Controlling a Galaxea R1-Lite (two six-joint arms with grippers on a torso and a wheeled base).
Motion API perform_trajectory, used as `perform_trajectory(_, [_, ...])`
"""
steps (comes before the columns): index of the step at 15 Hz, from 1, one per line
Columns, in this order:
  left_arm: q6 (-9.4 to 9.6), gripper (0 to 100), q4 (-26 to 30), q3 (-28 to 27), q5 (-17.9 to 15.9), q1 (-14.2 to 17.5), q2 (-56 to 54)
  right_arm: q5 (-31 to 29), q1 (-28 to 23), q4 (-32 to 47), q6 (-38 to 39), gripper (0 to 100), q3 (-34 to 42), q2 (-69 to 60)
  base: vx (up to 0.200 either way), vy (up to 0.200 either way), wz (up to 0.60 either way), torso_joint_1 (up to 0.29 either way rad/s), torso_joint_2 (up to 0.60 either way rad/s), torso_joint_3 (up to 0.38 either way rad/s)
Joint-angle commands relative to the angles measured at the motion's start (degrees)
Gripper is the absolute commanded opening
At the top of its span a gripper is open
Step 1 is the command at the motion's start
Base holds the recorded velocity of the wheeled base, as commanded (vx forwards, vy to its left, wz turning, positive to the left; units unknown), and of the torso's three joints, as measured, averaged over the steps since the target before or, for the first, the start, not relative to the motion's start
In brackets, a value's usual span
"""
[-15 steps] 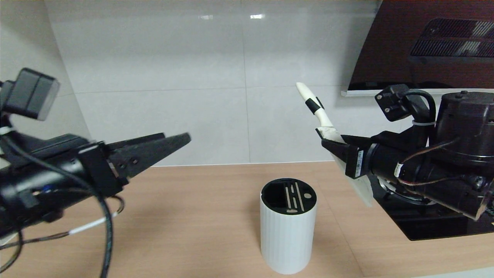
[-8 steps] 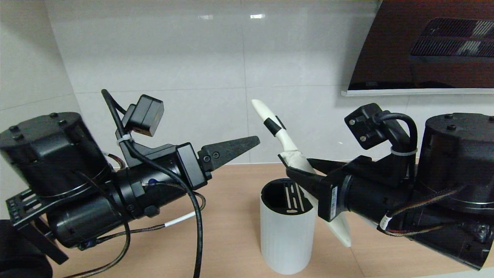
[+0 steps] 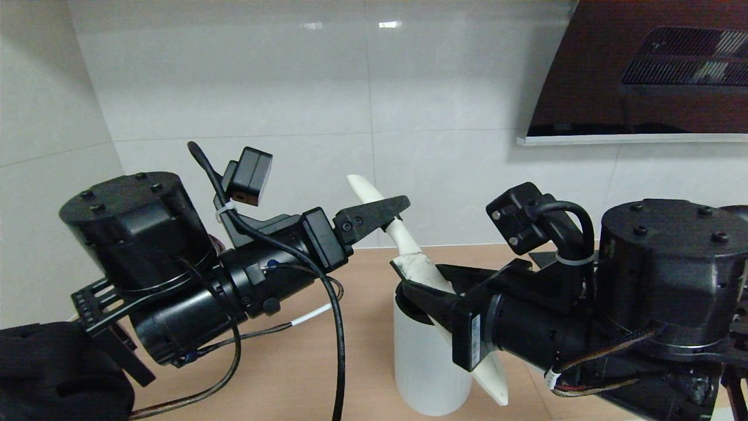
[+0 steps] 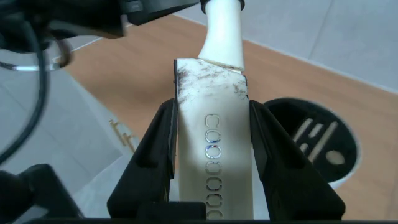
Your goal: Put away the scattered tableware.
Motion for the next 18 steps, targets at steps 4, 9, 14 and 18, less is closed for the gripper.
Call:
perform_trajectory(4, [-0.07,100,-0.07,-0.26,0.16,-0.52,1.15,-0.19,0.95,-3.14,-0.08,0,0.62,2.46,0.0,0.0,0.0,0.0,0.0,0.0])
perform_trajectory(9, [0.02,100,-0.07,-0.35,0.34,-0.52,1.32,-0.19,1.39,-3.14,-0.25,0,1.5,1.31,0.0,0.0,0.0,0.0,0.0,0.0])
perform_trajectory(14, [0.1,0,0.02,-0.26,0.07,-0.52,1.76,-0.19,2.1,-3.14,-0.25,0,1.85,0.87,0.0,0.0,0.0,0.0,0.0,0.0])
perform_trajectory(18, [0.1,0,0.02,-0.26,0.07,-0.52,2.2,-0.19,2.1,-3.14,-0.34,0,1.94,0.43,0.0,0.0,0.0,0.0,0.0,0.0])
